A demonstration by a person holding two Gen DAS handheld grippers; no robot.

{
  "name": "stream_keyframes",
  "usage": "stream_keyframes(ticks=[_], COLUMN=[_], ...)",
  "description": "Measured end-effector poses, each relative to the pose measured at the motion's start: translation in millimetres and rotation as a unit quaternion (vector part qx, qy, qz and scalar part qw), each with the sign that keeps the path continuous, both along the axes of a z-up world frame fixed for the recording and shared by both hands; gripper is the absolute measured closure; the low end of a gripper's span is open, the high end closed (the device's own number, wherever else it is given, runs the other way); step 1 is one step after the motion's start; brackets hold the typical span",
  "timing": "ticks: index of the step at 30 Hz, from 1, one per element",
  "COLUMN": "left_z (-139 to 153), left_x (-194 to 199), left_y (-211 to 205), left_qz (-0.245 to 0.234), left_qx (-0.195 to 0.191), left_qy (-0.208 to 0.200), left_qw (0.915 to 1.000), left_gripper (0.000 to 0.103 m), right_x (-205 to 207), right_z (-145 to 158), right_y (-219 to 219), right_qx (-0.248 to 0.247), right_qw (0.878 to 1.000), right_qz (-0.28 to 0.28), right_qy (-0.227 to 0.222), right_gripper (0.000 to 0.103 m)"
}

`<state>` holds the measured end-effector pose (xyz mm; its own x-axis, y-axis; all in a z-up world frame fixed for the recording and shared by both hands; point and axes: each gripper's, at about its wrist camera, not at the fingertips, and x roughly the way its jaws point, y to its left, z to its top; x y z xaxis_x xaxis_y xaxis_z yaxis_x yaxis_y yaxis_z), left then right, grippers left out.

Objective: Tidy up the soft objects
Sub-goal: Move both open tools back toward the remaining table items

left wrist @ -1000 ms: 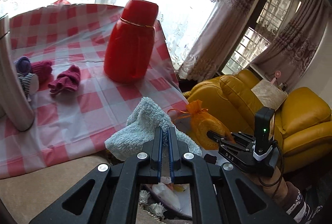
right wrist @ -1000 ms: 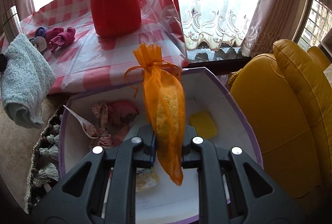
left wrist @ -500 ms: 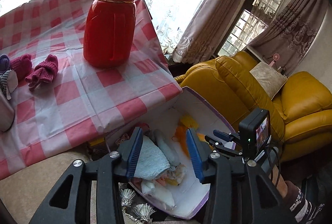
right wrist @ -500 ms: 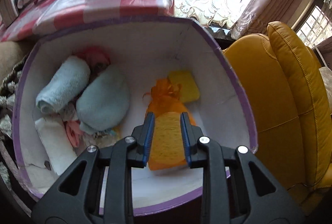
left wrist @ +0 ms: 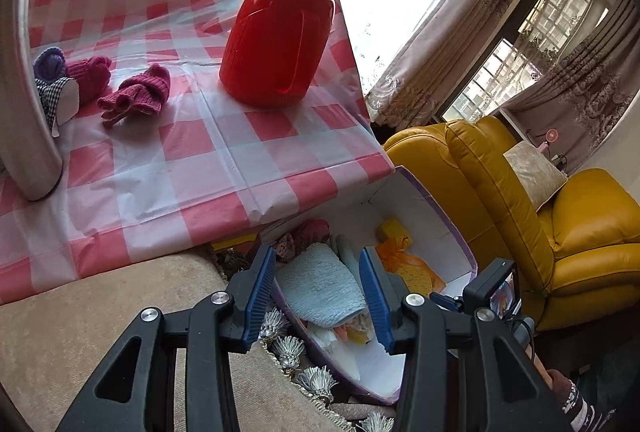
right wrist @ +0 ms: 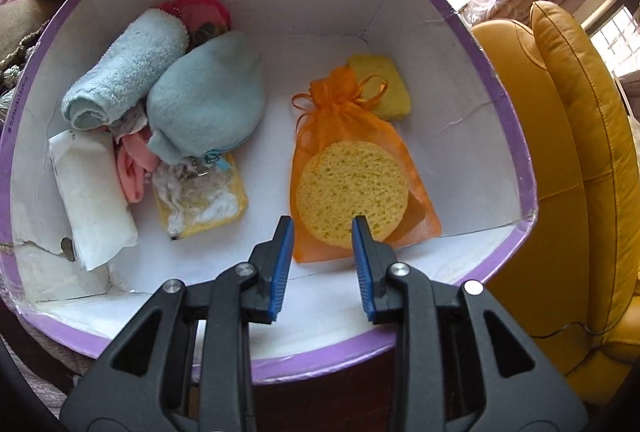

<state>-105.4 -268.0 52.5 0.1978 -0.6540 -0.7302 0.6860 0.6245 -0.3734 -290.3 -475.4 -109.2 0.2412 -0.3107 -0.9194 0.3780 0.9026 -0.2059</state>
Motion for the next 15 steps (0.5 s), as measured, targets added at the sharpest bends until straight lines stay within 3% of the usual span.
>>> stream_keyframes(ticks=[8, 10, 11, 12, 15], left_z=[-2.6, -2.4, -2.0, -1.2, 0.7], left_x=[2.4, 2.7, 2.9, 3.2, 6.0], left_y=[14.9, 18.5, 20.9, 23.6, 36.5], left_qz=[0.010, 0.013, 0.015, 0.017, 0.030], left_qx=[-0.006, -0.006, -0.006, -0.006, -0.003], left_qy=[0.003, 0.000, -0.003, -0.006, -0.017], left_qw=[0.9999, 0.9999, 0.9999, 0.9998, 0.9994], left_gripper=[0.058, 0.058, 0.058, 0.058, 0.055], right_x=[-4.5, -3.3, -1.5, 0.3, 4.3], right_z=[8.1, 13.4, 16.6, 21.1, 35.9], right_y=[19.4, 22.6, 24.8, 26.6, 36.2], right_qx=[0.017, 0.011, 0.004, -0.002, -0.013], right_qw=[1.000, 1.000, 1.000, 1.000, 0.999], right_qz=[-0.006, -0.007, -0.006, -0.004, 0.006], right_qy=[0.001, -0.008, -0.013, -0.021, -0.040], right_gripper=[0.065, 0.054, 0.042, 0.037, 0.037])
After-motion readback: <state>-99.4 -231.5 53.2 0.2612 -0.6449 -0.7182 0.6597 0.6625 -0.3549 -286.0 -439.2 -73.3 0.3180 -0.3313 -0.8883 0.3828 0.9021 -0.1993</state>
